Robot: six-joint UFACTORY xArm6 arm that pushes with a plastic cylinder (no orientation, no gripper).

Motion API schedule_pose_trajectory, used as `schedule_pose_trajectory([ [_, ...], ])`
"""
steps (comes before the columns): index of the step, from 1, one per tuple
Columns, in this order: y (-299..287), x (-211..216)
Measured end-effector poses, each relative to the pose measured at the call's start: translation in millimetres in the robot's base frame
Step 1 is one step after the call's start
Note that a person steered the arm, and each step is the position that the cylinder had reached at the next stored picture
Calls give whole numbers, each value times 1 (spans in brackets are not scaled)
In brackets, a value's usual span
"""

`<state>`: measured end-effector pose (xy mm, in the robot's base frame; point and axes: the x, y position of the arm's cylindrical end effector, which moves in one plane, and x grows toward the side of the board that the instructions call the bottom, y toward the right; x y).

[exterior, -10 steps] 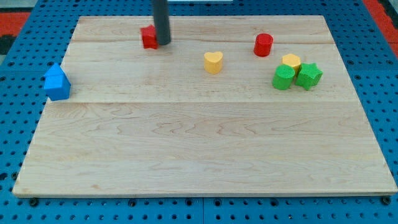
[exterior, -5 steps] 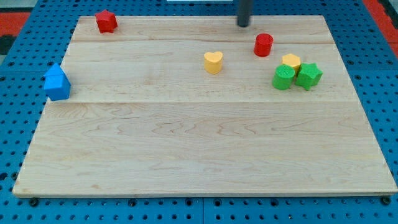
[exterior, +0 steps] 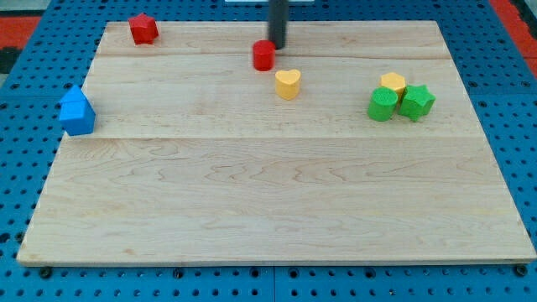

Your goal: Move the red circle diagonal top left to the yellow heart

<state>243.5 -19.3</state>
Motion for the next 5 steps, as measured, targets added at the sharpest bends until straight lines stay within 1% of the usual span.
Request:
schedule_pose_trajectory([
  [1,26,11],
  [2,51,43],
  [3,-37,64],
  [4,-94,29],
  [5,-62,26],
])
